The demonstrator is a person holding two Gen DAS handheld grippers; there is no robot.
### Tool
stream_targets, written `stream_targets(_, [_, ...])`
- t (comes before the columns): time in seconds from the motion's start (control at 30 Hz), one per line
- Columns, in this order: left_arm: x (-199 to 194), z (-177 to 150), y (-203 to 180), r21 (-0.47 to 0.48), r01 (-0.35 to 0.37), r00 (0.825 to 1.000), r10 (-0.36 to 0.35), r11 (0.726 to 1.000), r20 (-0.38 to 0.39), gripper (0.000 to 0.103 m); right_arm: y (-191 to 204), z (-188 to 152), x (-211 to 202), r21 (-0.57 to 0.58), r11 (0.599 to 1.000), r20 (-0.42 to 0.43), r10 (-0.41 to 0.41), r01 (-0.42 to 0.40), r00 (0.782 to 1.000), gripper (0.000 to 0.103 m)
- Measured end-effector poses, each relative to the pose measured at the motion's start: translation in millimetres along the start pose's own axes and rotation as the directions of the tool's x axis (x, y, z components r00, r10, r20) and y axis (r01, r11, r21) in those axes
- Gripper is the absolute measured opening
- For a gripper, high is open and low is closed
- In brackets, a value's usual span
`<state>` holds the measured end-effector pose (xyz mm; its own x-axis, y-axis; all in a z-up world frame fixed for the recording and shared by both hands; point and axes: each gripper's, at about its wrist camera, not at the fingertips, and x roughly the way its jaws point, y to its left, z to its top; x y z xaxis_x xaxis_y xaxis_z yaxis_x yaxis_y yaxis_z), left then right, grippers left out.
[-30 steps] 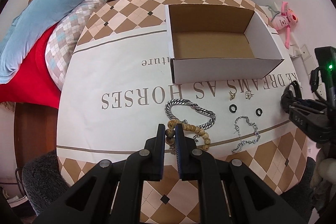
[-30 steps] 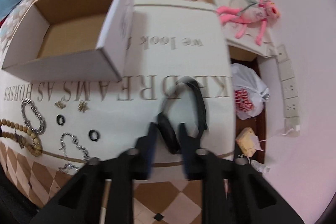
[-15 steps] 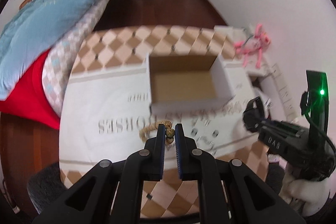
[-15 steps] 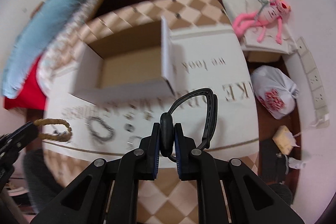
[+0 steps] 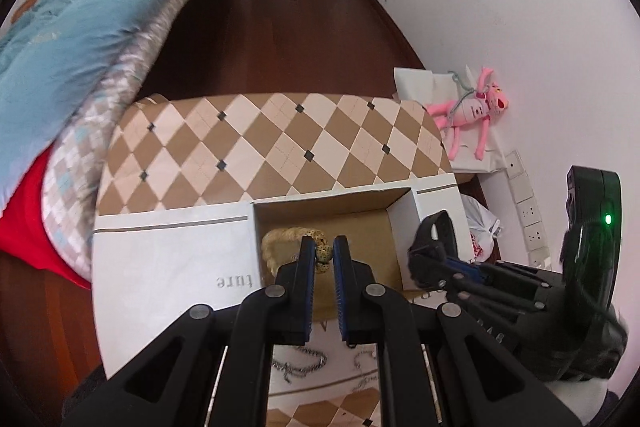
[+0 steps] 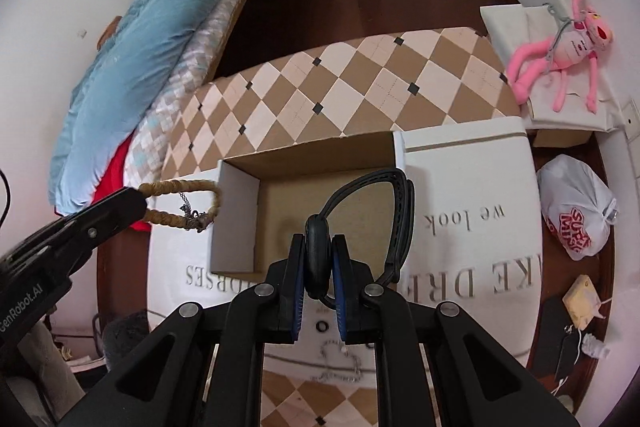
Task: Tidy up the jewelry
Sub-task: 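Carry the bead bracelet and smartwatch into the white box and open both grippers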
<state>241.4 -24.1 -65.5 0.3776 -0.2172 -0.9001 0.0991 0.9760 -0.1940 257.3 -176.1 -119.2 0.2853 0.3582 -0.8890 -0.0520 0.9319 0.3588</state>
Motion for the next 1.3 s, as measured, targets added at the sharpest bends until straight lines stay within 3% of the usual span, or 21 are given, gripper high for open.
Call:
stream_targets(0.1, [15,7,2,-0.011,0.013,0.999,-0.013,1.000,-0.036,0.007,5,9,15,-0.025,1.000,-0.023,-0.019,0.018,1.000,0.013])
stream_targets(0.27, [36,13,10,-0.040,-0.038,0.993,0.033,0.998,-0.117,0.012,11,22,36,-0.070,0.997,-0.074,-0.045,0.039,0.996,0.017])
stream_targets(0.33, [39,14,17,-0.060,-0.064,0.990,0.055,0.996,-0.130,0.017,12,26,43,-0.086,0.995,-0.096,-0.064,0.055,0.993,0.044])
stream_targets(0.37, [39,14,21,-0.066,-0.077,0.991,0.068,0.995,-0.119,0.018,11,27,44,-0.085,0.995,-0.102,-0.061,0.052,0.993,0.064])
stream_targets(0.47, [33,10,28,-0.081,-0.126,0.988,0.118,0.989,-0.095,0.046,11,28,36,-0.086,0.994,-0.074,-0.079,0.072,0.994,0.067])
stream_targets(0.5, [31,8,30,-0.081,-0.158,0.985,0.152,0.984,-0.083,0.059,10,27,32,-0.086,0.992,-0.062,-0.098,0.092,0.993,0.067])
stream_targets(0.53, [29,6,32,-0.080,-0.176,0.983,0.171,0.981,-0.069,0.064,10,26,28,-0.087,0.991,-0.053,-0.105,0.101,0.993,0.069])
stream_targets(0.6, [23,-2,34,-0.080,-0.208,0.978,0.207,0.975,-0.028,0.069,9,22,22,-0.094,0.984,-0.034,-0.155,0.151,0.987,0.099])
stream_targets(0.63, [22,-7,35,-0.080,-0.229,0.973,0.229,0.970,-0.016,0.082,9,19,19,-0.102,0.977,-0.012,-0.189,0.187,0.982,0.103])
stream_targets(0.73, [23,-20,39,-0.085,-0.251,0.968,0.252,0.964,0.008,0.101,8,6,11,-0.121,0.950,0.043,-0.284,0.287,0.958,0.103])
stream_targets(0.93, [34,-42,42,-0.081,-0.270,0.962,0.272,0.959,0.011,0.102,5,-15,16,-0.120,0.916,0.089,-0.375,0.384,0.923,0.103])
stream_targets(1.3, [21,-64,29,-0.086,-0.265,0.962,0.269,0.960,0.038,0.103,7,-37,14,-0.092,0.904,0.117,-0.406,0.417,0.906,0.103])
